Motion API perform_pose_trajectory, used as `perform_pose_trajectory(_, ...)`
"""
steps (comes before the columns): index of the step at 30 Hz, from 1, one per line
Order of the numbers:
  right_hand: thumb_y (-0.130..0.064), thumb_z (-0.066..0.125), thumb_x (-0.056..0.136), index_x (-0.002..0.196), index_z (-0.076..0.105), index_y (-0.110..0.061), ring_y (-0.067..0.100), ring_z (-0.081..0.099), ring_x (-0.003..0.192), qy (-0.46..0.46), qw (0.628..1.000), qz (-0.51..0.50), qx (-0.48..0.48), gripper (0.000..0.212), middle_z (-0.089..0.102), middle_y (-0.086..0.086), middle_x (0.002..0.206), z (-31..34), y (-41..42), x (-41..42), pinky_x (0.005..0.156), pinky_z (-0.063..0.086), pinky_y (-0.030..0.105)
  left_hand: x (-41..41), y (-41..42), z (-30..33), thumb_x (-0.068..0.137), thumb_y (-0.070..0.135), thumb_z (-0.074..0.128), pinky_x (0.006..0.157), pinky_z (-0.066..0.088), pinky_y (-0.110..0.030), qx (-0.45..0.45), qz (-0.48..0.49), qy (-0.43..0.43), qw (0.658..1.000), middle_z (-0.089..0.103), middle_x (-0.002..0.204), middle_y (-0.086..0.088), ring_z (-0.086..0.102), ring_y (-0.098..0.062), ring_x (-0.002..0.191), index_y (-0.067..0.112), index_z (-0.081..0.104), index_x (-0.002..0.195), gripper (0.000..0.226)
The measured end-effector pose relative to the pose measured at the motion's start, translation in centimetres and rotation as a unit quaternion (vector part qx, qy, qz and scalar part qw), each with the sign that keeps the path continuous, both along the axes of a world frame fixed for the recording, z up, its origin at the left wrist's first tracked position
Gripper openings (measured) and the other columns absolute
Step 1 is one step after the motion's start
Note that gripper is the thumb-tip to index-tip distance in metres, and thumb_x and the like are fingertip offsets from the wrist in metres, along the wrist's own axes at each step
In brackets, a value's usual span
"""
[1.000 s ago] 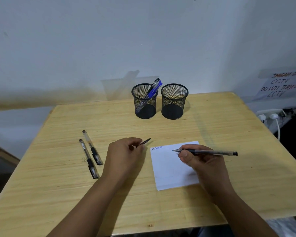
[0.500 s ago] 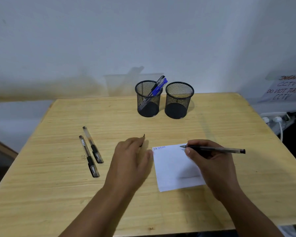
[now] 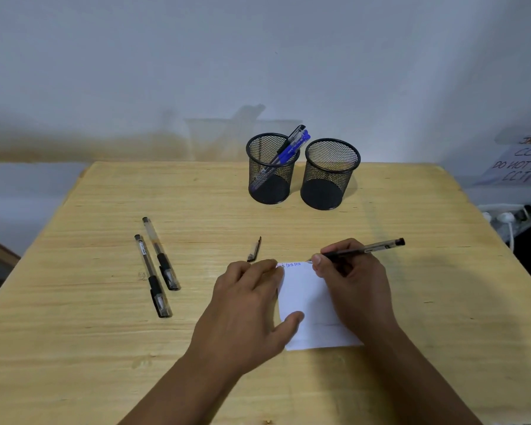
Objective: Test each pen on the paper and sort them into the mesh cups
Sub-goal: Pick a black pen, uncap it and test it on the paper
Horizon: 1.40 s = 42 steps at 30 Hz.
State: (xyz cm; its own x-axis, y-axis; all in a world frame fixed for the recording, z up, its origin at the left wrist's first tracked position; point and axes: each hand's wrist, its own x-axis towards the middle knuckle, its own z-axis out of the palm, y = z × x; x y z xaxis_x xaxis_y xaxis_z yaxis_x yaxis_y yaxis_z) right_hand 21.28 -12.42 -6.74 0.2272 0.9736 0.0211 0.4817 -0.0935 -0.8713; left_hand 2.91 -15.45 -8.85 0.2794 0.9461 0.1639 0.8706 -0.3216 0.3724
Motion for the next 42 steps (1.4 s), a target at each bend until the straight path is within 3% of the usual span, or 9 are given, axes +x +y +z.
perform_pose_trajectory(11,-0.029,0.071,0.087,0.086,0.068,-0.023,-0.018,0.06,0.079,-0.058,0.998,0.011,0.007,0.007,0.067,-0.021,0.073,-0.2,0.3,-0.1,0.065,0.043,-0.001,0.1,0.0,-0.1,0.082,0.063,0.051,0.088,0.042,-0.036,0.023,-0.004,0.031,0.999,0.053,0.142,0.011,0.043,-0.019,0.108,0.022,0.06,0.129,0.063)
perform_pose_trajectory(18,-0.021,0.072,0.086,0.084,0.066,-0.02,-0.013,0.063,0.076,-0.051,0.998,0.022,0.015,0.006,0.069,-0.018,0.071,-0.2,0.1,-0.4,0.065,0.042,-0.001,0.2,0.0,-0.3,0.082,0.063,0.051,0.091,0.044,-0.037,0.024,-0.002,0.035,0.999,0.052,0.143,0.011,0.044,-0.021,0.11,0.021,0.059,0.131,0.065)
perform_pose_trajectory(31,-0.024,0.071,0.086,0.086,0.067,-0.02,-0.017,0.061,0.079,-0.054,0.998,0.017,0.019,0.006,0.068,-0.019,0.074,-0.2,0.1,-0.1,0.064,0.041,-0.002,0.2,0.1,0.0,0.082,0.064,0.049,0.092,0.044,-0.037,0.012,0.001,0.034,0.999,0.051,0.144,0.011,0.04,-0.019,0.113,0.022,0.058,0.132,0.066)
perform_pose_trajectory(38,-0.02,0.073,0.086,0.088,0.065,-0.022,-0.005,0.068,0.075,0.028,1.0,-0.013,0.004,0.008,0.074,-0.011,0.078,0.4,0.3,0.5,0.065,0.048,0.01,0.3,0.0,0.3,0.081,0.066,0.047,0.096,0.038,-0.033,-0.001,0.005,0.017,1.0,0.047,0.146,0.016,0.033,-0.015,0.116,0.025,0.054,0.135,0.069)
perform_pose_trajectory(42,-0.006,0.075,0.082,0.098,0.06,-0.011,-0.007,0.068,0.065,0.139,0.988,-0.071,0.016,0.022,0.074,-0.008,0.079,1.1,0.5,0.9,0.06,0.048,0.004,0.3,-0.1,0.5,0.079,0.067,0.048,0.101,0.035,-0.032,-0.013,0.005,-0.003,1.0,0.044,0.149,0.016,0.031,-0.014,0.12,0.024,0.053,0.136,0.071)
